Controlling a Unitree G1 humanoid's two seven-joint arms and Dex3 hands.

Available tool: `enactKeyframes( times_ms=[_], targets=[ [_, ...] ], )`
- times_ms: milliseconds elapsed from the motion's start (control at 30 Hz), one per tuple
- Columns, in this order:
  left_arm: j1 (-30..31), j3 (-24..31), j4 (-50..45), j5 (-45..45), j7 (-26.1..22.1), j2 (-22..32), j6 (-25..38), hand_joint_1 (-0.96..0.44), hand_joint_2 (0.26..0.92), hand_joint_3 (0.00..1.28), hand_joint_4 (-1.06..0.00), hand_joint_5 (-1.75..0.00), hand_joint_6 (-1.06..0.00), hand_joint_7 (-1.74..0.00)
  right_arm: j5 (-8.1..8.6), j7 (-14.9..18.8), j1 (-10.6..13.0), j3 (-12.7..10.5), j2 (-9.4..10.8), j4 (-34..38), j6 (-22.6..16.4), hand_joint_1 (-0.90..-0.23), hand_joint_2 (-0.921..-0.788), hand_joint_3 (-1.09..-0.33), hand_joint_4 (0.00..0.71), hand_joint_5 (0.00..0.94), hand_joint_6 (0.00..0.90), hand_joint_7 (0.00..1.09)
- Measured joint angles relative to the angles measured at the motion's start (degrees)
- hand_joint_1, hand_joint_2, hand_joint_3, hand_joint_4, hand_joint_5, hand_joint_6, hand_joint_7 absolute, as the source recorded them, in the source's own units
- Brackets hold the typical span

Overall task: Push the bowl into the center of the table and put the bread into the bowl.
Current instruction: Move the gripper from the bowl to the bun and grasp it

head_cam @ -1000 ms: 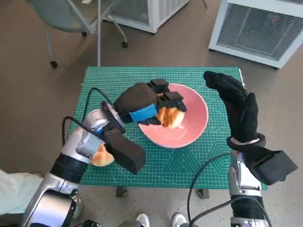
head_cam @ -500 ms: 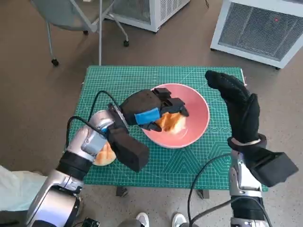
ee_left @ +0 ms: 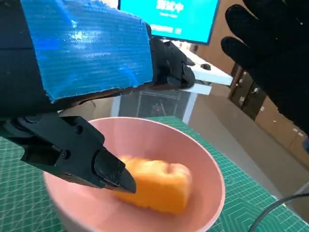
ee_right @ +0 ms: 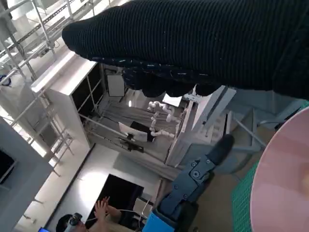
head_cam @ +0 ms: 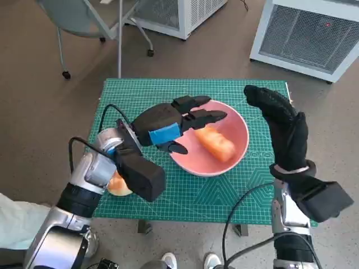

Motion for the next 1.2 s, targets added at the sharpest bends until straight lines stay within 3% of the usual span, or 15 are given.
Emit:
enactKeyframes(
  times_ms=[267, 567, 867, 1200],
  targets=[
    [4.2, 8.2, -11.0, -5.6, -3.9, 7.6, 3.4, -0.40, 0.842, 0.00, -0.07, -0.01, -0.22, -0.01, -0.22, -0.2, 0.1, -0.1, 0.1, 0.3, 0.0, -0.715, -0.921, -0.775, 0.163, 0.005, -0.001, 0.49],
    [9.4, 14.5, -17.0, -10.1, -9.7, 15.6, 9.6, -0.41, 0.825, 0.00, -0.09, -0.01, -0.25, -0.02, -0.14, -0.2, 0.0, 0.0, 0.2, 0.7, 0.0, -0.712, -0.921, -0.774, 0.163, 0.004, -0.001, 0.49],
    [14.1, 17.4, -18.2, -15.1, -16.1, 20.1, 14.4, -0.38, 0.796, 0.00, -0.12, -0.01, -0.29, -0.03, -0.04, 0.3, -0.3, 0.0, 0.2, 1.2, 0.2, -0.719, -0.921, -0.772, 0.164, 0.004, -0.001, 0.49],
    [18.6, 16.7, -18.2, -16.1, -20.9, 21.9, 17.2, -0.33, 0.788, 0.00, -0.14, -0.01, -0.30, -0.02, 0.33, 1.2, -0.8, -0.2, 0.0, 2.2, 0.2, -0.721, -0.921, -0.770, 0.164, 0.003, -0.001, 0.49]
  ],
)
